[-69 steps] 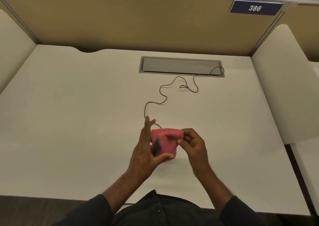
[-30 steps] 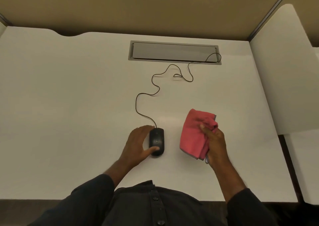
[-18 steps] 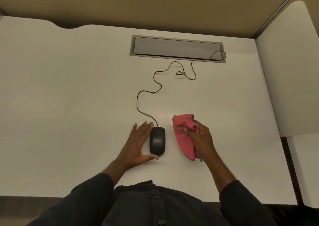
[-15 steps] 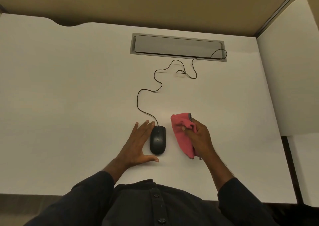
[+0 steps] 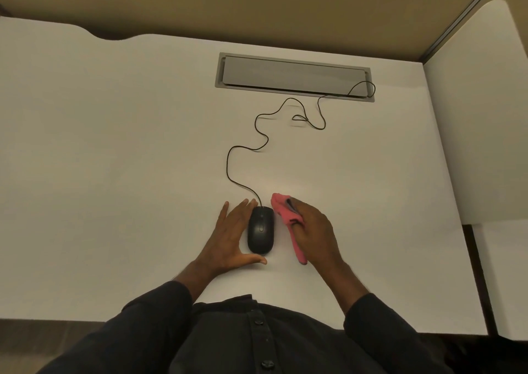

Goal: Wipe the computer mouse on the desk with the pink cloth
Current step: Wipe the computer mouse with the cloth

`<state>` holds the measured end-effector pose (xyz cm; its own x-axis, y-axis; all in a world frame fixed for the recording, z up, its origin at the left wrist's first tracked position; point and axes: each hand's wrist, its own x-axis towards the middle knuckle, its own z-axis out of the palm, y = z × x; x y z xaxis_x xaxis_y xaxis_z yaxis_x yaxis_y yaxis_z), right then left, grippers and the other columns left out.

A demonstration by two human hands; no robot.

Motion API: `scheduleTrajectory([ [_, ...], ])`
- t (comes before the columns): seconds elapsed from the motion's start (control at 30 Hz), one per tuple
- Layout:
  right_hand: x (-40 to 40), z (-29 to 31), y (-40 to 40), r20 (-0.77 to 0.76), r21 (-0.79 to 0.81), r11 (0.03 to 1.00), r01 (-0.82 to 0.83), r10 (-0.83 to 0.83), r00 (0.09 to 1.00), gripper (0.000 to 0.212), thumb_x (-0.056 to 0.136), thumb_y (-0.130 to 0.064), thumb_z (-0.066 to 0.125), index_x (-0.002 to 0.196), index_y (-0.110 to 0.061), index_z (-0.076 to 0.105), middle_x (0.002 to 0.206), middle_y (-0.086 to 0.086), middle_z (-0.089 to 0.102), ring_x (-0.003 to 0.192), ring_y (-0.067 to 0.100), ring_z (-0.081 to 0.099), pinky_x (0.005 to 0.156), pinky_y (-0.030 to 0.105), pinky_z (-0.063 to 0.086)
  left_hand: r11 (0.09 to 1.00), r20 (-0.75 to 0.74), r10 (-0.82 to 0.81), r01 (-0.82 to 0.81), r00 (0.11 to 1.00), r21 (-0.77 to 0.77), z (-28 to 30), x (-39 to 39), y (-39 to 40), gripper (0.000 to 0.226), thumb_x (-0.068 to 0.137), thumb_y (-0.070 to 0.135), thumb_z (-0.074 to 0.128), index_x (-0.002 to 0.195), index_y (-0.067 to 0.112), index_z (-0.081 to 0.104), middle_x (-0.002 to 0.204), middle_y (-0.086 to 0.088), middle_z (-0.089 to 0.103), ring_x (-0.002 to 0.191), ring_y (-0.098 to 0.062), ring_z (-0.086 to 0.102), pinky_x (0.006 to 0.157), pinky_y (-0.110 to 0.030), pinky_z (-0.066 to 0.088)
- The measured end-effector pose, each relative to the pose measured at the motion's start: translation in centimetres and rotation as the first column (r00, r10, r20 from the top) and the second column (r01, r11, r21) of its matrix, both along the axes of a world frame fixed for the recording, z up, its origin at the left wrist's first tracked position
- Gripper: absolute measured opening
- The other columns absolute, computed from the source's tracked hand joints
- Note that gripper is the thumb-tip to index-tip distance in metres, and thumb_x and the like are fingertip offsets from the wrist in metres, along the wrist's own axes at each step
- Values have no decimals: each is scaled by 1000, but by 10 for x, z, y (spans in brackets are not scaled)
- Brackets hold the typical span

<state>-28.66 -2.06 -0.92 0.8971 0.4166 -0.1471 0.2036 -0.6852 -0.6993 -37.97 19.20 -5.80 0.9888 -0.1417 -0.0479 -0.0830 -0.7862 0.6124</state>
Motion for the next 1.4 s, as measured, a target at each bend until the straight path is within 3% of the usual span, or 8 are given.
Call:
scheduleTrajectory([
  [0.1, -10, -5, 8, 14, -39, 998, -45, 46, 999, 55, 91, -10, 60, 143, -20, 47, 139, 0, 56, 125, 16, 52, 97, 1, 21, 1000, -11, -8, 7, 1000, -13, 0, 0, -3, 125, 70, 82, 62, 157, 19, -2, 165, -6, 13, 152, -20, 8, 119, -62, 8],
  [0.3, -22, -12, 14, 16, -2, 998, -59, 59, 998, 56, 90, -11, 64, 143, -17, 47, 141, 3, 54, 128, 20, 51, 106, 14, 28, 1000, -19, 1, -1, 1000, -25, 1, -1, -2, 125, 70, 77, 66, 156, 11, 4, 165, -7, 10, 152, -21, 5, 120, -60, 4],
  [0.37, -24, -14, 15, 26, -5, 998, -65, 66, 998, 57, 90, -12, 65, 144, -19, 46, 141, 4, 54, 128, 21, 52, 106, 13, 25, 1000, -23, 5, -6, 1000, -22, 0, -1, -3, 124, 70, 76, 67, 156, 12, 4, 164, -7, 11, 152, -21, 6, 120, -61, 5],
  [0.53, -27, -15, 16, 24, -12, 997, -72, 72, 997, 60, 90, -17, 67, 145, -22, 44, 140, 4, 55, 126, 24, 54, 106, 26, 33, 1000, -23, 13, -13, 1000, -18, -2, -1, -3, 122, 71, 79, 63, 156, 19, -1, 164, -6, 12, 152, -20, 8, 119, -61, 7],
  [0.97, -26, -17, 16, 22, -17, 998, -60, 61, 998, 56, 91, -19, 65, 144, -24, 46, 140, 1, 55, 126, 19, 53, 105, 20, 30, 1000, -13, 20, -21, 1000, -14, -8, 1, -2, 121, 71, 83, 59, 156, 24, -5, 164, -4, 14, 152, -18, 10, 119, -61, 9],
  [1.4, -27, -15, 17, 33, -19, 997, -73, 73, 997, 58, 90, -19, 67, 144, -22, 46, 140, 1, 55, 127, 20, 54, 107, 24, 32, 999, 7, 34, -34, 999, -7, -10, 0, -3, 117, 73, 85, 54, 156, 28, -7, 164, -2, 16, 152, -15, 11, 120, -60, 9],
])
